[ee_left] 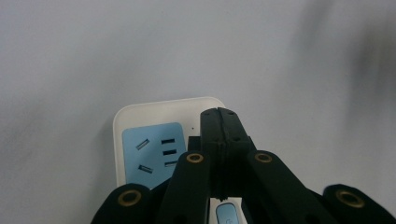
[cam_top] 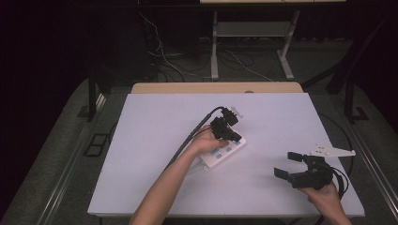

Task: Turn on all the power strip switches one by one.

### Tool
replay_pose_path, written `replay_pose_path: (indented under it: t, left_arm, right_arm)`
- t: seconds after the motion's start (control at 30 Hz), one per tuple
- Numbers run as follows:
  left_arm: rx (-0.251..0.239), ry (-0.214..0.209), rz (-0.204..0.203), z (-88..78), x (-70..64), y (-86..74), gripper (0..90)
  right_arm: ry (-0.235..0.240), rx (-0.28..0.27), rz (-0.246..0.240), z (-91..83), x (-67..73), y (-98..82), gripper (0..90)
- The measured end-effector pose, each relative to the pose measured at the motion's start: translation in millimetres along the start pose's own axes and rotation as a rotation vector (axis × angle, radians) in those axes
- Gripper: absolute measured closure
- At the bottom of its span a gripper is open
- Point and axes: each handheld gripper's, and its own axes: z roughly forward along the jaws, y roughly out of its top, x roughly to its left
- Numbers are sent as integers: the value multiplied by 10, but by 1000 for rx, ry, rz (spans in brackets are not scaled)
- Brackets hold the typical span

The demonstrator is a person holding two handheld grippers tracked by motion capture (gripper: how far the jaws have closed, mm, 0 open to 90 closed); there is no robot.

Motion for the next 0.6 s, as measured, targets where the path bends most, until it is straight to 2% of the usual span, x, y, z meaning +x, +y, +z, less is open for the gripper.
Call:
replay_pose_path:
  t: [0.6]
  left_arm:
    - [16, 8, 2, 68, -3, -12, 899]
  right_arm:
    - [-1, -2, 1, -7, 4, -2, 21]
